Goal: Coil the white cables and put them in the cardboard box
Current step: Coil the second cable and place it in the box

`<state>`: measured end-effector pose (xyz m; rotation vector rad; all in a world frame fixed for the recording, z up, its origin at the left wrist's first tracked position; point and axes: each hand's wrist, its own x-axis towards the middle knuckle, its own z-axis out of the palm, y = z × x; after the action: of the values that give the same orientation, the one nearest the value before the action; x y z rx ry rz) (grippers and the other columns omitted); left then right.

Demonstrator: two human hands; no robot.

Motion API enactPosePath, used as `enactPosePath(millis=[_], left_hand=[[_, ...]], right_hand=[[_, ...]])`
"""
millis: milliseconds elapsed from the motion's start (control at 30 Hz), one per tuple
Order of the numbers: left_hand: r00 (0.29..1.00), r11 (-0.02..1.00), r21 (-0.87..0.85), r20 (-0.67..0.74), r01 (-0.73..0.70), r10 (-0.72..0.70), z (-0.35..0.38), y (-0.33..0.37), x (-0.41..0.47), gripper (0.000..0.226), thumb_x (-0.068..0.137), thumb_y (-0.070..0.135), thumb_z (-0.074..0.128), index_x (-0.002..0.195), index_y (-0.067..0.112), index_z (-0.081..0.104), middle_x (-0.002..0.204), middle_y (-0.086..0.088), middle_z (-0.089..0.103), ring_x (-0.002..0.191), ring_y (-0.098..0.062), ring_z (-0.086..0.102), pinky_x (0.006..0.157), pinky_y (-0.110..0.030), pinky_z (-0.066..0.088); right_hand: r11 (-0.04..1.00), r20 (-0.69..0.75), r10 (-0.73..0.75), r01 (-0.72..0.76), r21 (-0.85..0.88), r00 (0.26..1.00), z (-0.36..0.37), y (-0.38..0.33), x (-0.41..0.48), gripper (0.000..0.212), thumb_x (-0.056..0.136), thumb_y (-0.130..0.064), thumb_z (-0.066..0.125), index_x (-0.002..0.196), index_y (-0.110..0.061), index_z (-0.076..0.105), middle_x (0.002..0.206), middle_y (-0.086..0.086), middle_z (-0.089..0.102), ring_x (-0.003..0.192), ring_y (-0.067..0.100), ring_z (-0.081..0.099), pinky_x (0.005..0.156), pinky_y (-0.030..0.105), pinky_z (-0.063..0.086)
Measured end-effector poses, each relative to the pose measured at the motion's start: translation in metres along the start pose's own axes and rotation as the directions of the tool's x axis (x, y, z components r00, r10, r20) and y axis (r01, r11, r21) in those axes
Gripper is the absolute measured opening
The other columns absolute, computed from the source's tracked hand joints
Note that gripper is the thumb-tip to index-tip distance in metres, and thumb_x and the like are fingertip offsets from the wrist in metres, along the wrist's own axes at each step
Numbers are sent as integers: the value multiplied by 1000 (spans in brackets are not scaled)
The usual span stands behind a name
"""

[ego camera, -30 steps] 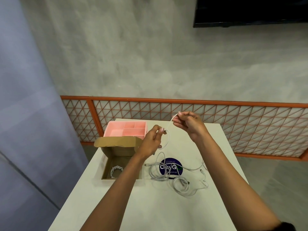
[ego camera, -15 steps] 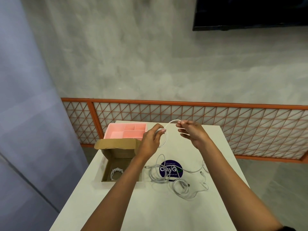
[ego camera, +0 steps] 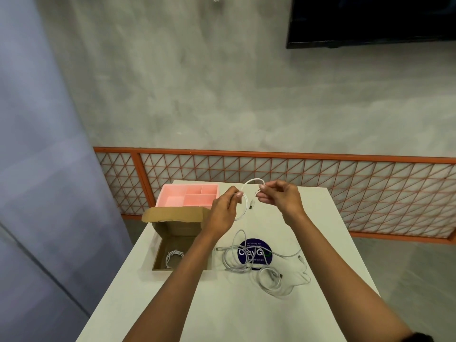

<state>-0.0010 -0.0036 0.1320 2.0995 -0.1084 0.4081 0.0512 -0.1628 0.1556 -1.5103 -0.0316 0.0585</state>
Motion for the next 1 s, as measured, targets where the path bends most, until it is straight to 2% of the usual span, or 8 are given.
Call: enactPosePath(millis=[100, 233, 333, 500, 700, 833, 933, 1000], left_hand=[[999, 999, -37, 25, 21, -20, 2, -1, 0, 25, 102, 33, 37, 80, 23, 46, 72, 7, 53, 63, -15, 49, 62, -42, 50], [996, 993, -110, 82, 37, -28, 2, 3, -1, 27, 102, 31, 35, 76, 27, 43, 72, 7, 49, 59, -8, 45, 53, -21, 47], [995, 989, -140, 96, 40, -27, 1, 1, 1, 27, 102, 31, 36, 77, 24, 43, 73, 4, 47, 64, -11, 45, 56, -22, 48], [994, 983, -177, 104, 50, -32, 1, -2, 5, 24, 102, 30, 37, 85, 19, 49, 75, 2, 53, 68, -13, 49, 57, -25, 46], [996, 988, -137, 58, 68, -61, 1, -6, 6, 24, 102, 29, 38, 93, 11, 52, 81, -3, 59, 71, -17, 53, 63, -43, 54], [996, 985, -155, 34, 81, -77, 1, -8, 9, 23, 102, 26, 39, 85, 18, 51, 76, -3, 56, 63, -15, 48, 58, -34, 46], [994, 967, -230, 47, 110, -102, -1, -6, 10, 25, 102, 26, 40, 79, 25, 50, 66, 4, 52, 54, -9, 42, 52, -24, 41], [992, 959, -253, 35, 129, -124, 0, -7, 10, 24, 101, 28, 41, 80, 22, 51, 63, 7, 52, 51, -5, 44, 52, -23, 41]], right_hand=[[997, 34, 5, -8, 82, 999, 7, -2, -2, 7, 85, 0, 65, 91, 4, 63, 75, 14, 67, 58, 11, 69, 65, 23, 59], [997, -1, -21, 21, 70, 1000, 13, 2, -4, 12, 85, -2, 66, 94, 5, 63, 77, 15, 68, 59, 11, 70, 66, 23, 59], [996, -74, -57, 61, 59, 996, 12, 2, -1, 12, 85, -4, 67, 93, 4, 63, 78, 16, 67, 59, 11, 69, 63, 21, 58], [971, 136, 121, -145, 188, 983, 18, -6, -12, 15, 84, 5, 64, 98, 5, 59, 79, 19, 67, 57, 14, 70, 60, 23, 59], [973, 316, 185, -129, -191, 930, 20, -12, -19, 23, 98, -11, 49, 112, -3, 64, 90, 7, 69, 77, 12, 63, 81, 28, 46], [958, 421, 234, -134, -253, 876, 22, -15, -20, 30, 100, -32, 44, 110, -13, 65, 91, -6, 66, 86, 6, 57, 86, 30, 36], [968, 518, 179, -57, -243, 836, 22, -12, -19, 18, 93, -15, 59, 108, -8, 65, 89, 0, 65, 86, 9, 60, 85, 28, 46], [962, 471, 118, 17, -273, 874, 23, -12, -18, 16, 90, -5, 61, 104, 1, 66, 84, 9, 67, 81, 18, 65, 81, 29, 56]])
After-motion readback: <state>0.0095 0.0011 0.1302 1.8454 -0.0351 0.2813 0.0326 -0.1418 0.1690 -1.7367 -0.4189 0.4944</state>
